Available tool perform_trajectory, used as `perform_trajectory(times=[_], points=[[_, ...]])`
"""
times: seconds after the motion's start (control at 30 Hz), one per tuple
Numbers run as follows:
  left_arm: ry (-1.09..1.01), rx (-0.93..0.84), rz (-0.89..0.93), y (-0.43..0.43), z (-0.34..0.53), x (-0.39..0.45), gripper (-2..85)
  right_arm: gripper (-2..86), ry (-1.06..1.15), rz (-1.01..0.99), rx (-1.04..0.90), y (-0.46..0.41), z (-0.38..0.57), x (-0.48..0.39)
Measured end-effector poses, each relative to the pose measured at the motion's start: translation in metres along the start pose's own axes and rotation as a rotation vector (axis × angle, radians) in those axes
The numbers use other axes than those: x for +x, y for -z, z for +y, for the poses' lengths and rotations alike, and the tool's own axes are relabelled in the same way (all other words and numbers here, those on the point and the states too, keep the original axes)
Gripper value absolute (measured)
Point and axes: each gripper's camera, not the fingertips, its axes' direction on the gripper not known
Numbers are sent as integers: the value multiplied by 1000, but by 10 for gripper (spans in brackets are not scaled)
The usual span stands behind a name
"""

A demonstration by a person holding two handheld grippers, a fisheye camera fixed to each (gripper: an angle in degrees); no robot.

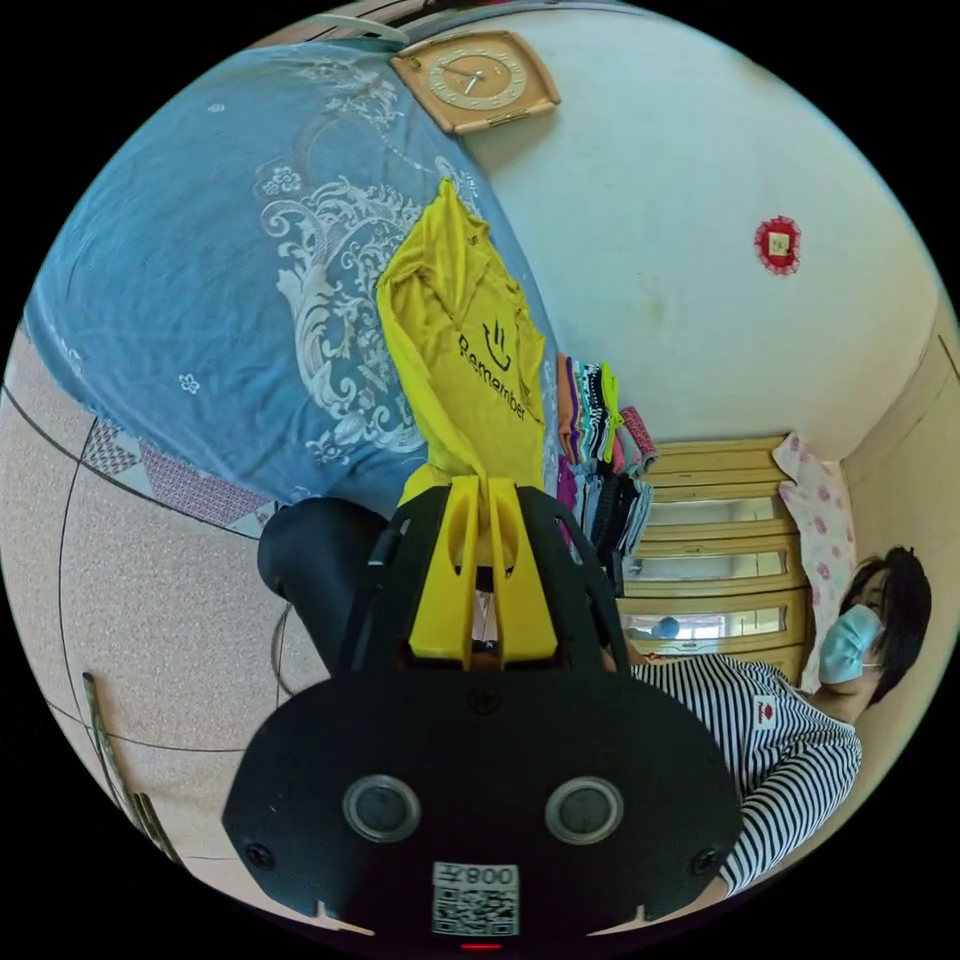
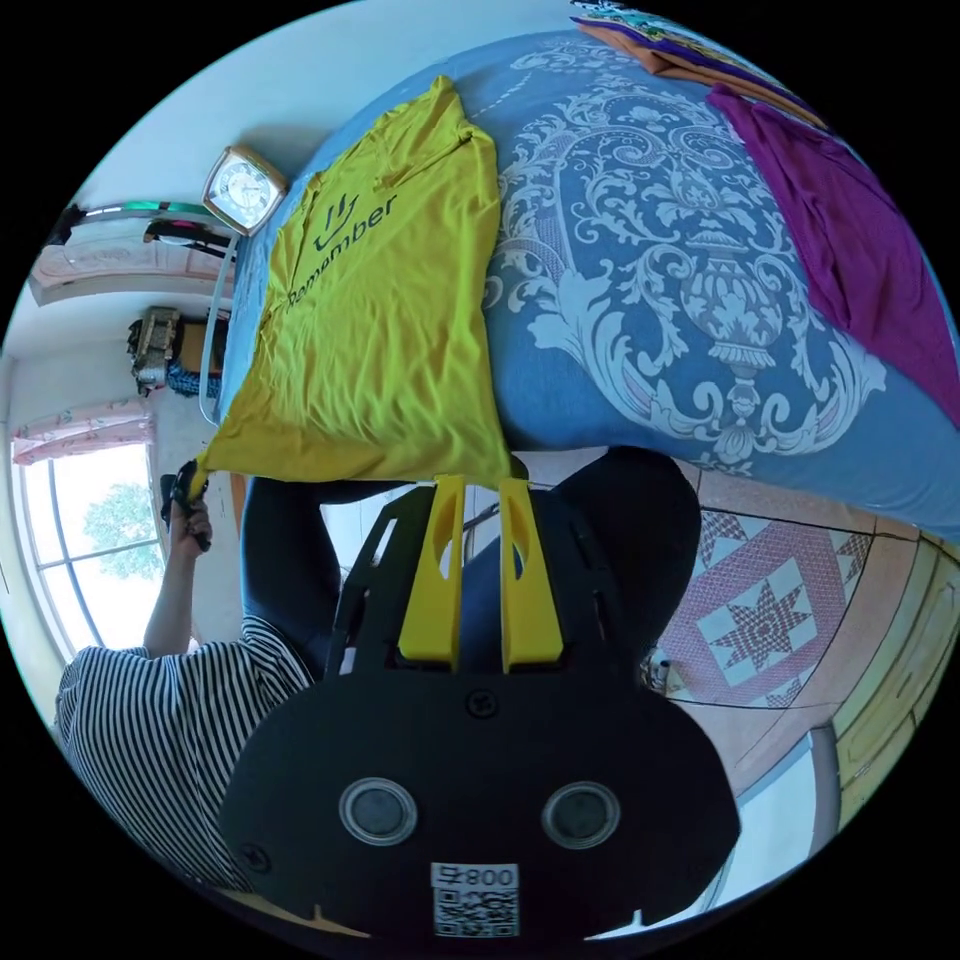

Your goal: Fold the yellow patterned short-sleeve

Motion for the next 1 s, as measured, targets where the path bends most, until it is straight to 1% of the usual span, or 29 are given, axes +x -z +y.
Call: perform_trajectory(times=[0.23,0.37,0.67,0.8,1.0], points=[[17,28,0,20,33,-21,14,81,44,80,-125,-15,-14,-10],[43,34,-22,27,46,-31,13,89,68,38,-163,-21,-25,-16],[40,113,-64,60,65,-41,11,93,103,39,-226,-21,-39,-39],[91,129,-76,71,75,-55,10,94,91,21,-246,-16,-43,-44],[135,90,-78,72,82,-67,11,78,81,29,-300,-6,-53,-58]])
